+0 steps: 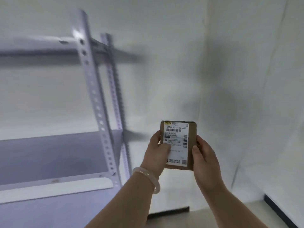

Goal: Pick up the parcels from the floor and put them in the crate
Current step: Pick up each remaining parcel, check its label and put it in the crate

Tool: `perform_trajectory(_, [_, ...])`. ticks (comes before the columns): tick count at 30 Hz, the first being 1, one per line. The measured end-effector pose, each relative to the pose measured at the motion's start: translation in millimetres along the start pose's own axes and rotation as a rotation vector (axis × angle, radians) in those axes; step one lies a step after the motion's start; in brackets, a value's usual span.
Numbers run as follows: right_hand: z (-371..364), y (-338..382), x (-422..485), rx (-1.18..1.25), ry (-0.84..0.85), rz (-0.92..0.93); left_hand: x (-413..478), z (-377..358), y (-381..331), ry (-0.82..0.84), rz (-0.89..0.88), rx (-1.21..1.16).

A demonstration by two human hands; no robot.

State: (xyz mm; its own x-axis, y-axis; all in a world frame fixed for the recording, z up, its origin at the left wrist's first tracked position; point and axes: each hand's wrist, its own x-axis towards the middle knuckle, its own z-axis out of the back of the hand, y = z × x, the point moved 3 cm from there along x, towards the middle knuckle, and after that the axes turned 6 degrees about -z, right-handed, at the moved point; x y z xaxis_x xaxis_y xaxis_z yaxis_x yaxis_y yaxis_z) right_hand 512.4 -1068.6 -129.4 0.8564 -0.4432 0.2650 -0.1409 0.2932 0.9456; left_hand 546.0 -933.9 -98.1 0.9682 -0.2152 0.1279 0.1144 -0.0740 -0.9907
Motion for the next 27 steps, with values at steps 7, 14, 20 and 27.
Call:
perform_trajectory(7, [-49,147,-42,0.191,0.019,0.265,-64,81,-135,-0.139,-0.296,0.013])
perform_trajectory(14, [-149,237,-108,0.289,0.131,0.401,-137,200,-191,-0.305,-0.447,0.075])
perform_trajectory(20, [-289,277,-214,0.374,0.413,0.280,-230,353,-187,-0.497,-0.376,0.133])
perform_trajectory(27, [-456,307,-351,0.355,0.680,0.197,-344,539,-175,-0.734,-0.267,0.199])
